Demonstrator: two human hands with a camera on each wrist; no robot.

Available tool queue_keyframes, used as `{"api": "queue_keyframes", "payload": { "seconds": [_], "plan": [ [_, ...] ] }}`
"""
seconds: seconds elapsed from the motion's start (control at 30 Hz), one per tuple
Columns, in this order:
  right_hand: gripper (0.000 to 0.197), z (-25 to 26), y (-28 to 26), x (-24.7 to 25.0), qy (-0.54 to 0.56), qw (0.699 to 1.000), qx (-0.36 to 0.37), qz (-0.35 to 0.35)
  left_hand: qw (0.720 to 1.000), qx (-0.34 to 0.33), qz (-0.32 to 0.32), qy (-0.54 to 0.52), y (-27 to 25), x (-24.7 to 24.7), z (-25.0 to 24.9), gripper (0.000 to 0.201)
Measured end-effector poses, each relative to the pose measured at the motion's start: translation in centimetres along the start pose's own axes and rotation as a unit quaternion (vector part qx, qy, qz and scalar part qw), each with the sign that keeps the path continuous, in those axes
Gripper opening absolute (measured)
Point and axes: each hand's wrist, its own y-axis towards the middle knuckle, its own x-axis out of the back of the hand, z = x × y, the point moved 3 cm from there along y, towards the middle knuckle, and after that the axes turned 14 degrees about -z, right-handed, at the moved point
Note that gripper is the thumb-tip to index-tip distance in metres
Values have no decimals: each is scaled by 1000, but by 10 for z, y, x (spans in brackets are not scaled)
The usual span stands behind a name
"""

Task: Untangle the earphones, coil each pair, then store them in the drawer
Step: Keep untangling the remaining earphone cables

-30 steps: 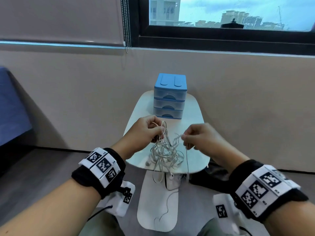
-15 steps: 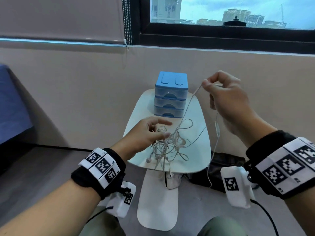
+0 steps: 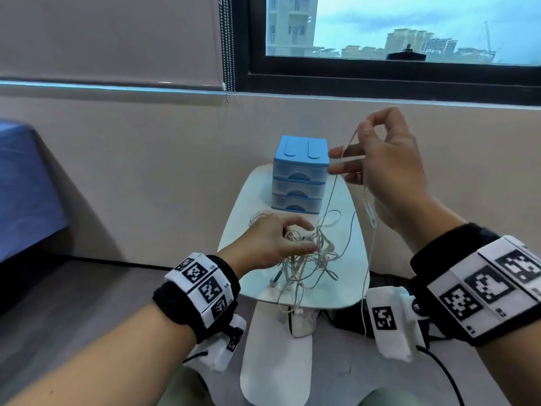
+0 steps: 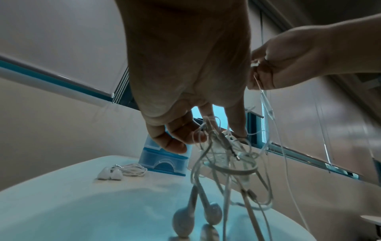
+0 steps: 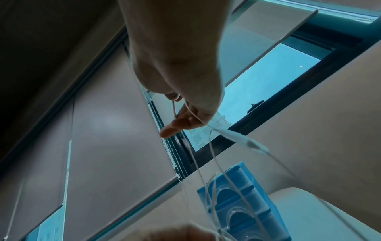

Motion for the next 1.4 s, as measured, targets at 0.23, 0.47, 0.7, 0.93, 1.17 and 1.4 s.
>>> {"api": "queue_keyframes", "payload": {
  "seconds": [0.23, 0.47, 0.7, 0.93, 1.17, 1.4],
  "plan": [
    [12, 14, -2, -1, -35, 998, 56, 18, 999, -4, -3, 44, 6, -15, 6, 22],
    [22, -9, 16, 24, -61, 997, -19, 34, 998, 5, -49, 31, 2, -4, 14, 21],
    [14, -55, 6, 36, -284, 942, -37, 176, 987, -54, -147, 42, -6, -2, 17, 30],
    [22, -95, -3, 42, -466, 858, 5, 216, 986, -62, -152, -23, -7, -2, 17, 35],
    [18, -94, -7, 41, -498, 813, 14, 302, 988, -57, -132, -48, -6, 1, 19, 28],
    [14, -94, -8, 44, -570, 729, 36, 377, 994, -4, -111, -9, -3, 7, 25, 33]
  ]
}}
